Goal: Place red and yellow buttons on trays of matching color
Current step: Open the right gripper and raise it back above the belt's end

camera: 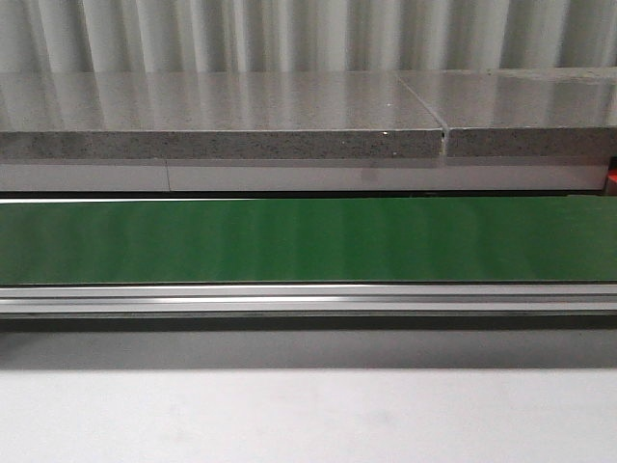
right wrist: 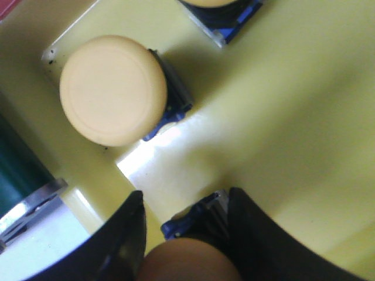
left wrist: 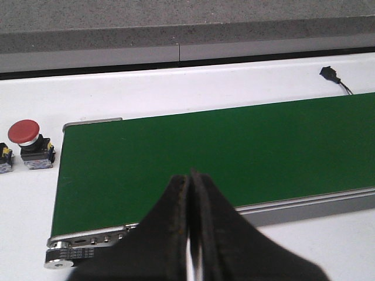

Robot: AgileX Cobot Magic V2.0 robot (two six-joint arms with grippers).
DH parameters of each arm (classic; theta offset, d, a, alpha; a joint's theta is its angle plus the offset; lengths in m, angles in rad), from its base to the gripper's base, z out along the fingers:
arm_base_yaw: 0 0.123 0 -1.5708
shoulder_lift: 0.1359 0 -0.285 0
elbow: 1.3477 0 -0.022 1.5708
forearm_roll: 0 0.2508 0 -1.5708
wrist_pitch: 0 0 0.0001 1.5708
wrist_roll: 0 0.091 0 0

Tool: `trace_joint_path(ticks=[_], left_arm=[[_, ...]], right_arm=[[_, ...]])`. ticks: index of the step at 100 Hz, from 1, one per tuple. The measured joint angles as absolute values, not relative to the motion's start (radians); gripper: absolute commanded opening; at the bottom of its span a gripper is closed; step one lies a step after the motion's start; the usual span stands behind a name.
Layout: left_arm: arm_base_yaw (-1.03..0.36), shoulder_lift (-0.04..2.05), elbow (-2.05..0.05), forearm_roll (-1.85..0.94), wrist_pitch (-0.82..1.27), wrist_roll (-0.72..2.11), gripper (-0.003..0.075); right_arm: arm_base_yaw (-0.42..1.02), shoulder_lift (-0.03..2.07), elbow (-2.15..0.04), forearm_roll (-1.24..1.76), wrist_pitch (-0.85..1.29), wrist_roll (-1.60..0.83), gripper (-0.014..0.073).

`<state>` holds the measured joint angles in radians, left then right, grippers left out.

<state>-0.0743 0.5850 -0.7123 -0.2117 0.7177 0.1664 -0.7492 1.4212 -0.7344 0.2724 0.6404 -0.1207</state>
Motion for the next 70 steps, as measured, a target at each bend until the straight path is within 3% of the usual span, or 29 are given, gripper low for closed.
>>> trace_joint_path(ticks=[15, 39, 70], left_arm=[[-0.074, 0.585, -0.712, -0.212, 0.718, 0.166, -0.0020], [-0.074, 0.585, -0.712, -0.212, 0.718, 0.166, -0.0020], [-0.074, 0.585, -0.712, -0.212, 0.718, 0.166, -0.0020]], right_arm=[[-0.749, 1.421, -0.734, 0.272, 0.640, -0.121, 0.0169], [-0.749, 1.421, -0.734, 0.272, 0.642, -0.119, 0.0338], [-0.749, 1.421, -0.734, 0.272, 0.656, -0.119, 0.0348]])
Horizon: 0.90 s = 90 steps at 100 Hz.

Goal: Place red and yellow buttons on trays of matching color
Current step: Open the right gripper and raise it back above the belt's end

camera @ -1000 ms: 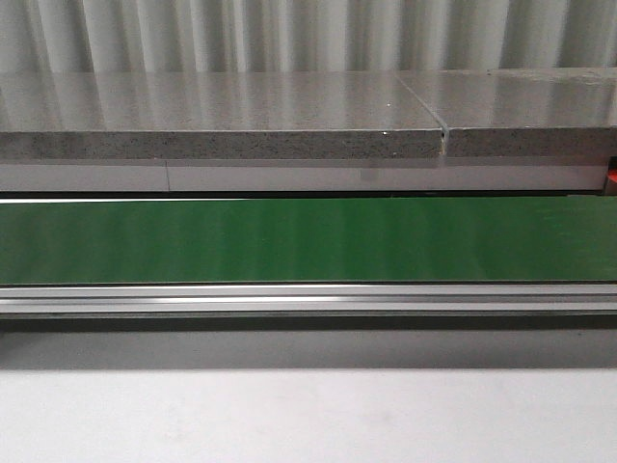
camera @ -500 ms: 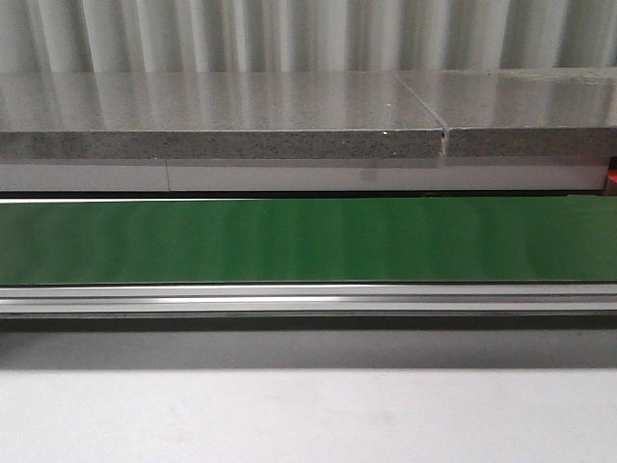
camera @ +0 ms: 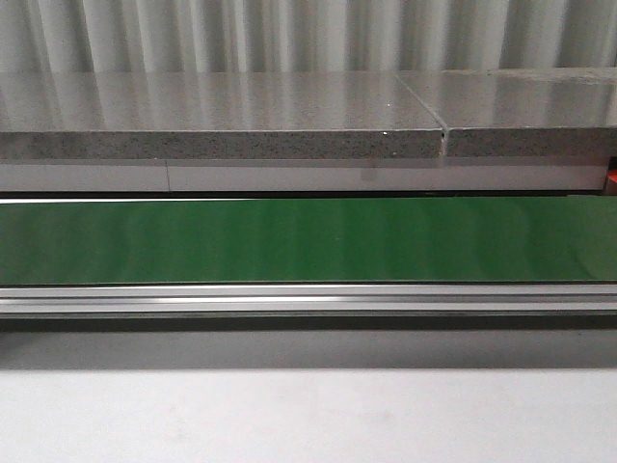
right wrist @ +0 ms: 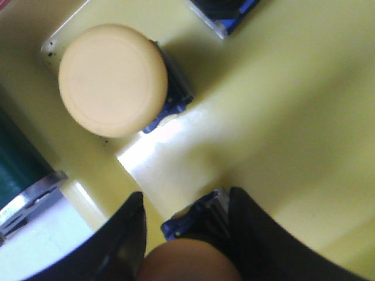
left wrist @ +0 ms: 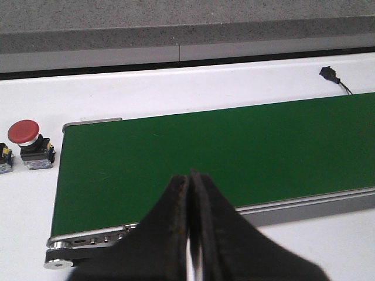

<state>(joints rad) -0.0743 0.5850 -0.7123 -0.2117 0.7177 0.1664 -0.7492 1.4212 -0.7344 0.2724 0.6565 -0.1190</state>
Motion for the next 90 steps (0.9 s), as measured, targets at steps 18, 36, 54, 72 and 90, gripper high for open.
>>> trace_joint_path(ticks=[18, 36, 54, 72, 90], left_arm=[[-0.074, 0.585, -0.712, -0.212, 0.718, 0.166, -0.0020], [-0.074, 0.585, -0.712, -0.212, 0.718, 0.166, -0.0020], [-0.074, 0.585, -0.712, -0.212, 0.718, 0.166, -0.0020], [-0.074, 0.585, -0.712, -0.212, 0.718, 0.166, -0.0020], [-0.074, 0.585, -0.712, -0.212, 0.718, 0.166, -0.0020]], right_arm=[[-0.749, 1.421, -0.734, 0.272, 0.656, -0.119, 0.0444], [-0.749, 1.421, -0.734, 0.272, 0.656, -0.119, 0.0517], [-0.749, 1.421, -0.734, 0.272, 0.656, -0.119, 0.0517], [-0.749, 1.382, -0.734, 0.274, 0.656, -0.119, 0.0517], [-0.734, 1.280, -0.734, 0.291, 0.656, -0.117, 0.0514]])
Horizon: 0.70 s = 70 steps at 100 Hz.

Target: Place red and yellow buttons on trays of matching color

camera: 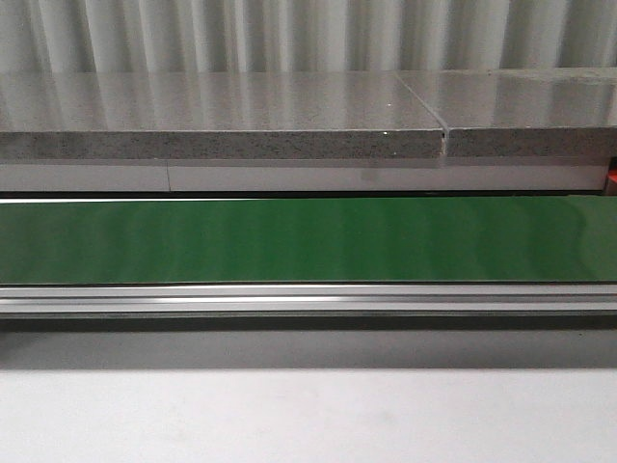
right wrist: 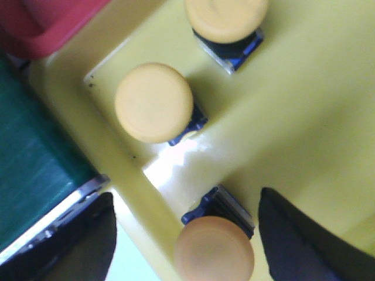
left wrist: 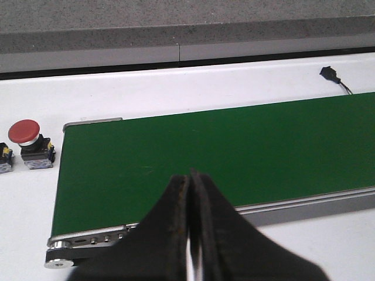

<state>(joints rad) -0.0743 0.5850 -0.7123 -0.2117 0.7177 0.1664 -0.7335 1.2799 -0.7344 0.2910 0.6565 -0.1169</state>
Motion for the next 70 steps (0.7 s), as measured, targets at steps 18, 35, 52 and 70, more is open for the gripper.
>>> trace_joint_path(ticks=[18, 35, 52, 70], left_arm=[[-0.074, 0.585, -0.712, -0.212, 0.718, 0.166, -0.0020], [-0.074, 0.585, -0.712, -0.212, 0.718, 0.166, -0.0020], [-0.074, 0.585, -0.712, -0.212, 0.718, 0.166, -0.0020], [-0.074, 0.585, -0.712, -0.212, 0.718, 0.166, -0.0020]], right_arm=[[-0.599, 1.143, -0.734, 0.299, 0.652, -0.124, 0.0514], [-0.423, 1.011, -0.734, 0.305, 0.614, -0.180, 0.0514], [-0.282, 0.879, -0.734, 0.307, 0.584, -0.242, 0.0514], [-0.161, 0.769, -0.733, 0.307, 0.584, -0.288, 0.0514]])
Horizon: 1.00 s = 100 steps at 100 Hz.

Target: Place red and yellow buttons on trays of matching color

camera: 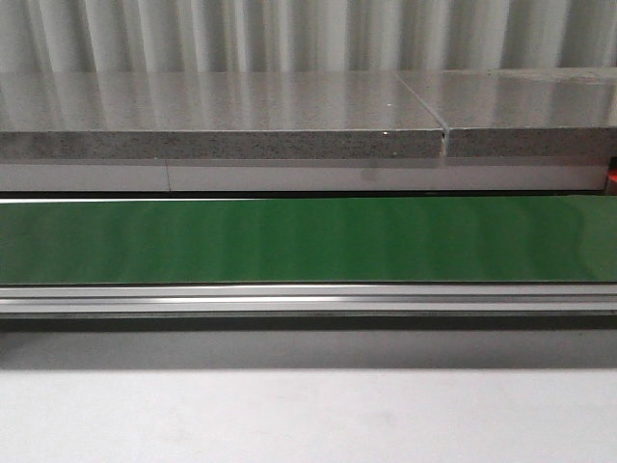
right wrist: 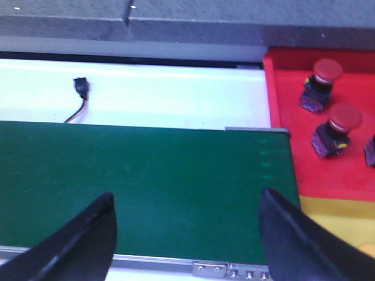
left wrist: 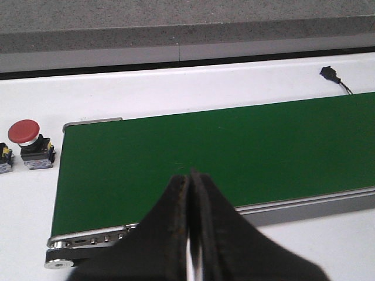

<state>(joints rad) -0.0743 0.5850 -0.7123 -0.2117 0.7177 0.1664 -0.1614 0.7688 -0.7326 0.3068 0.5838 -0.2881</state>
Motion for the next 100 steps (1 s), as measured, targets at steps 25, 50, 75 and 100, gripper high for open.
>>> trace_joint_path(ticks=[25, 50, 75, 100], left_arm=[[-0.074, 0.585, -0.712, -0.212, 0.718, 0.166, -0.0020], [-0.074, 0.585, -0.712, -0.212, 0.718, 0.166, -0.0020], [-0.074, 0.585, -0.712, -0.212, 0.718, 0.166, -0.0020], [-0.074, 0.585, -0.712, -0.212, 0.718, 0.166, -0.0020]], right_arm=[[-0.073, 0.654, -0.731, 0.307, 0.588, -0.304, 0.0514], [-0.067, 0.573, -0.731, 0.307, 0.616, -0.310, 0.0511], [-0.067, 0.545, -0.715, 0.307, 0.625, -0.304, 0.0484], [-0.067, 0.545, -0.657, 0.307, 0.610, -0.301, 0.0167]])
